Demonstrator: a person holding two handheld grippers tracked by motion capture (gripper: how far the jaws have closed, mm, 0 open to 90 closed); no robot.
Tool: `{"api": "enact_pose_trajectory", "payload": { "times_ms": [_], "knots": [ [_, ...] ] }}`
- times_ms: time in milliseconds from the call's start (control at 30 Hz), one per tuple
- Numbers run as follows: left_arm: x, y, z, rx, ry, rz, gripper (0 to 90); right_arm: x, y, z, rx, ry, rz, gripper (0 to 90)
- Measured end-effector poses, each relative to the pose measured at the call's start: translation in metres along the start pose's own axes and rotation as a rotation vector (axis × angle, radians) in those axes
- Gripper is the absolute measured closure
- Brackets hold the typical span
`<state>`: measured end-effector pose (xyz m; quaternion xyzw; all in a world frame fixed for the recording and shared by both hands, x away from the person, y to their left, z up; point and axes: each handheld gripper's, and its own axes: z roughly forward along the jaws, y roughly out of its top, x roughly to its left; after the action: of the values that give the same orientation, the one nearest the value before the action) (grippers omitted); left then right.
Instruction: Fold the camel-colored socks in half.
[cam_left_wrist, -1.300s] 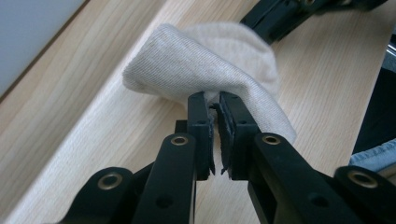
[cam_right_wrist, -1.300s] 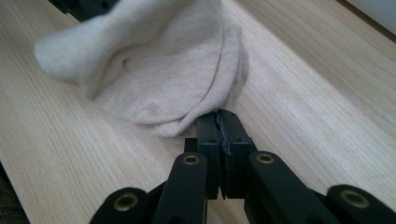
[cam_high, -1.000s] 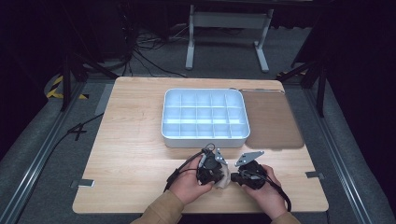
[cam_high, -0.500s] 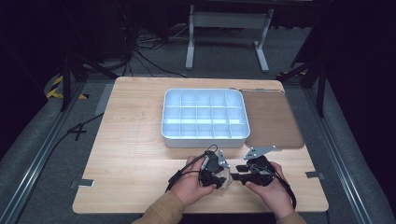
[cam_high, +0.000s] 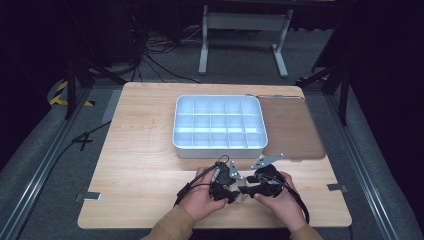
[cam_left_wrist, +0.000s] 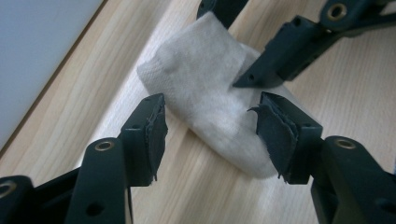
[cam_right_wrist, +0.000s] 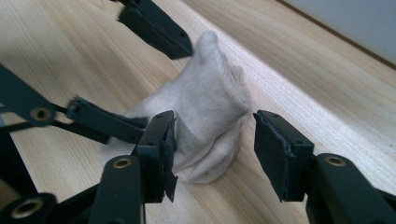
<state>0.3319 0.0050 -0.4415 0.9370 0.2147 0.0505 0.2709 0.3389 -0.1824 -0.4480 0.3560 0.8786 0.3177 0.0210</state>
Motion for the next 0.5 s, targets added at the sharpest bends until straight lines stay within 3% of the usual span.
{"api": "enact_pose_trajectory", "payload": {
  "times_ms": [67, 300, 500],
  "knots": [
    [0.005, -0.005, -0.008, 0.021, 0.012, -0.017, 41.4, -0.002, 0.0, 0.003, 0.015, 0.009, 0.0, 48.3],
    [0.016, -0.018, -0.025, 0.009, 0.038, -0.068, 41.9, -0.005, 0.003, 0.012, 0.051, 0.07, 0.025, 49.3],
    [0.022, -0.028, -0.039, -0.009, 0.06, -0.096, 41.6, -0.01, 0.004, 0.014, 0.065, 0.145, 0.037, 62.8]
  ]
}}
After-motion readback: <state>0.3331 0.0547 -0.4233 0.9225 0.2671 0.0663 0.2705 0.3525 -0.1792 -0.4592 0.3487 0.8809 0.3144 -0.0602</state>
